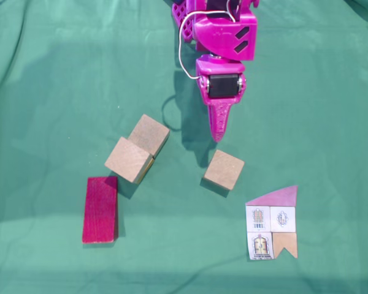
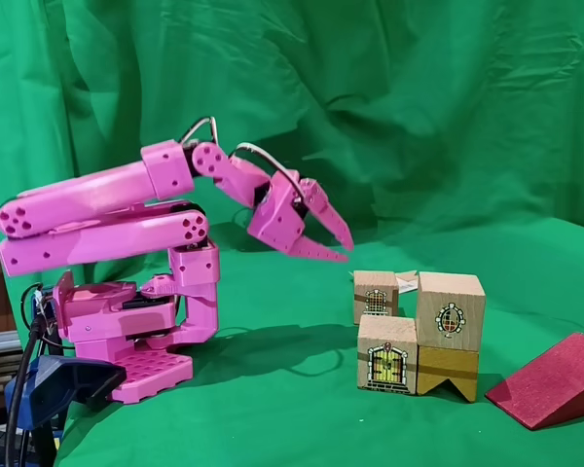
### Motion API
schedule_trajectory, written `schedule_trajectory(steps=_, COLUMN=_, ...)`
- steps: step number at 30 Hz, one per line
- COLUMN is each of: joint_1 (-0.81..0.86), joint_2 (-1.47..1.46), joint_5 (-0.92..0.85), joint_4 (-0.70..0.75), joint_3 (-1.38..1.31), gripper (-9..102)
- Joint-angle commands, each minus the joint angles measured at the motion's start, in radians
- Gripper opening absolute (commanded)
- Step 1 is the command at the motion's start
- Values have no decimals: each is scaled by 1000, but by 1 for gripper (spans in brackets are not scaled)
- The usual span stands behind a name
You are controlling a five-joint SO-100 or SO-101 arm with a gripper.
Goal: Grasp some building blocks and build the house on the picture.
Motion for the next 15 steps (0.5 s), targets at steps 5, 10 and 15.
schedule_trajectory(steps=5, joint_1=-6, joint_2=-164, joint_5=8, joint_4=-12, joint_3=-206, gripper=0)
schedule_trajectory(steps=10, joint_1=-6, joint_2=-264, joint_5=9, joint_4=-12, joint_3=-279, gripper=0)
schedule_trajectory(steps=15, joint_1=-8, joint_2=-354, joint_5=26, joint_4=-14, joint_3=-370, gripper=0)
